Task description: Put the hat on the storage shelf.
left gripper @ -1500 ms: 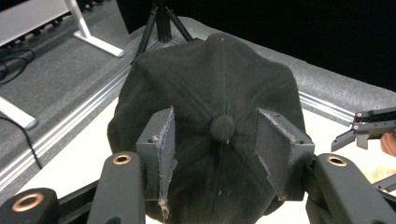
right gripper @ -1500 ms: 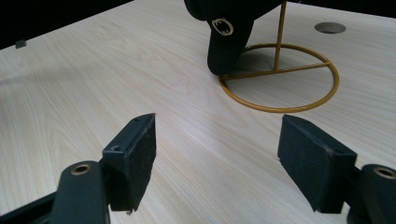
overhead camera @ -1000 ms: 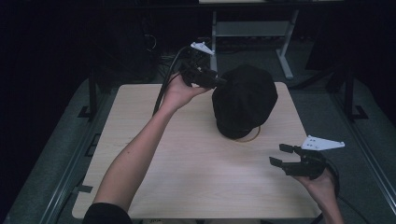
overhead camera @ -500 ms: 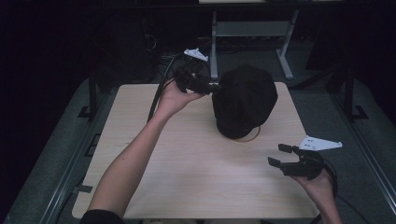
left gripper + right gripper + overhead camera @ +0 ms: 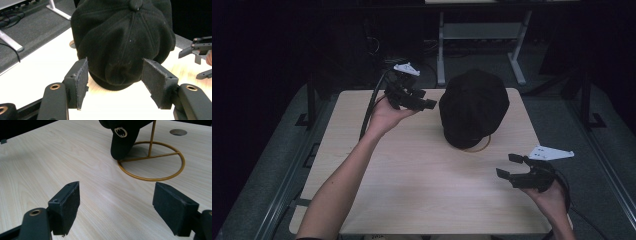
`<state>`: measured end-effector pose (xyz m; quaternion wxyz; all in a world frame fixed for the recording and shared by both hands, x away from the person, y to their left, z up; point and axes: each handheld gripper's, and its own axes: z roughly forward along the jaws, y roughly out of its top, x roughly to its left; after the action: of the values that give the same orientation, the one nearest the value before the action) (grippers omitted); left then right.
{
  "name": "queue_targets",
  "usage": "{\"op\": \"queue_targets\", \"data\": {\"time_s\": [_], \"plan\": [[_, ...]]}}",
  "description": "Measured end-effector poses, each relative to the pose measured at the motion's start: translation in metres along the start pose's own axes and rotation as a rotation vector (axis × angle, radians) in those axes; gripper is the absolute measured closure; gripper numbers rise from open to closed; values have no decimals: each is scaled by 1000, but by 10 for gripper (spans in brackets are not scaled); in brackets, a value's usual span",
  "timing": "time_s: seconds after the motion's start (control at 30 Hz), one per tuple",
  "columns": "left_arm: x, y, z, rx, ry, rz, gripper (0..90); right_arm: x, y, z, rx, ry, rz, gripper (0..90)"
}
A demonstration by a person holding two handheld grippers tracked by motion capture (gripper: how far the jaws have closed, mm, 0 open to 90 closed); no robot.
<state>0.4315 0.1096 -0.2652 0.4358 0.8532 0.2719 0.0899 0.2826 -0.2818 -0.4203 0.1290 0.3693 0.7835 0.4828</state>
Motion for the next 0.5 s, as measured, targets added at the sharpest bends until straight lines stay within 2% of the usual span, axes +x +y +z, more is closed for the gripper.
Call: {"op": "queue_targets", "data": {"time_s": [0.23,0.5], "plan": [[0,-13,-3,10,15,7,364,0,0,2,11,0,3,217],[4,-25,-4,10,20,-17,343,2,0,6,24,3,2,217]]}}
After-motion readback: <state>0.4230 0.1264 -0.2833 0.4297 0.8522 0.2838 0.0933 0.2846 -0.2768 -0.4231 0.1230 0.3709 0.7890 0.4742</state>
